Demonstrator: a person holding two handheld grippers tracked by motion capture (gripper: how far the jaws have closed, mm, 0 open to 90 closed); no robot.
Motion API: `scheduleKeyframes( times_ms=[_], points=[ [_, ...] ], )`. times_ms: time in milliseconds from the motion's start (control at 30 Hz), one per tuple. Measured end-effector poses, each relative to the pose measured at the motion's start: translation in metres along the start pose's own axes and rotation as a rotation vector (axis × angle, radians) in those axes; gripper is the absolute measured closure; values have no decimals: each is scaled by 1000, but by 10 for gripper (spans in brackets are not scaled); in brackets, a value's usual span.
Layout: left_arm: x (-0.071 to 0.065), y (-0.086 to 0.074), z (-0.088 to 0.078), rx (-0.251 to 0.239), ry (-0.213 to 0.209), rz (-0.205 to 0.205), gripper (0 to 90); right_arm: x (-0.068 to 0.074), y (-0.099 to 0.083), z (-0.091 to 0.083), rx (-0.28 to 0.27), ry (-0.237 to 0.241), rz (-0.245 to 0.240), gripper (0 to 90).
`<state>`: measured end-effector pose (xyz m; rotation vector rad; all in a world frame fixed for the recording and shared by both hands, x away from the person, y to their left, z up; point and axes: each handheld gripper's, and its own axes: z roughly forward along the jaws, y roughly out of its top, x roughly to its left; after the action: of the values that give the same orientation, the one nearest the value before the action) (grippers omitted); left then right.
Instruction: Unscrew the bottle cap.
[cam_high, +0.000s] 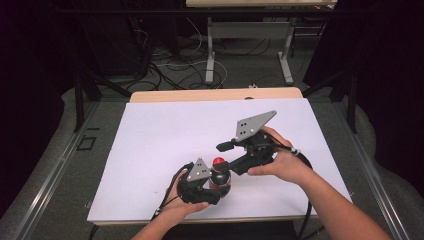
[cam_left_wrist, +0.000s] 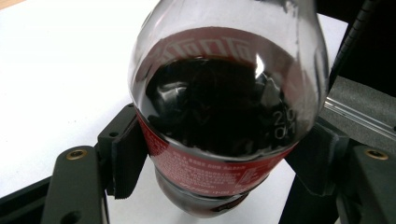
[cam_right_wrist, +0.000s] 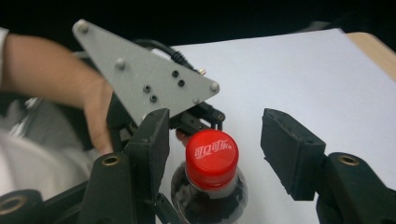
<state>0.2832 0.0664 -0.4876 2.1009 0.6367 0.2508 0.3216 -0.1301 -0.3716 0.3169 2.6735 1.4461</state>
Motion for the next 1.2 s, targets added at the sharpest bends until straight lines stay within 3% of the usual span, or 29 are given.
scheduleKeyframes(
  times_ms=[33,100,133,167,233,300,400,567,933,1067,1200],
  points=[
    [0,0,0,-5,6,1,294,0,0,0,0,0,0,416],
    [0,0,1,-6,12,-3,293,12,0,1,-19,-69,67,419],
    [-1,0,1,-7,17,-12,293,23,0,1,-56,-158,122,463],
    [-1,0,1,-7,17,-12,294,23,0,1,-56,-158,122,463],
    [-2,0,1,-10,24,-15,294,32,-1,2,-80,-229,177,493],
    [-2,0,1,-15,29,-13,293,41,0,4,-84,-299,186,501],
    [-2,0,1,-14,32,-17,294,48,-1,12,-70,-345,224,514],
    [-2,-1,2,-10,36,-22,294,49,0,16,-53,-369,270,556],
    [-1,0,1,-17,41,-26,294,45,-5,20,-21,-411,276,550],
    [-1,1,0,-15,39,-23,294,43,-6,18,-15,-389,279,603],
    [0,0,-1,-11,38,-20,294,33,-7,15,-18,-305,255,608]
  ],
)
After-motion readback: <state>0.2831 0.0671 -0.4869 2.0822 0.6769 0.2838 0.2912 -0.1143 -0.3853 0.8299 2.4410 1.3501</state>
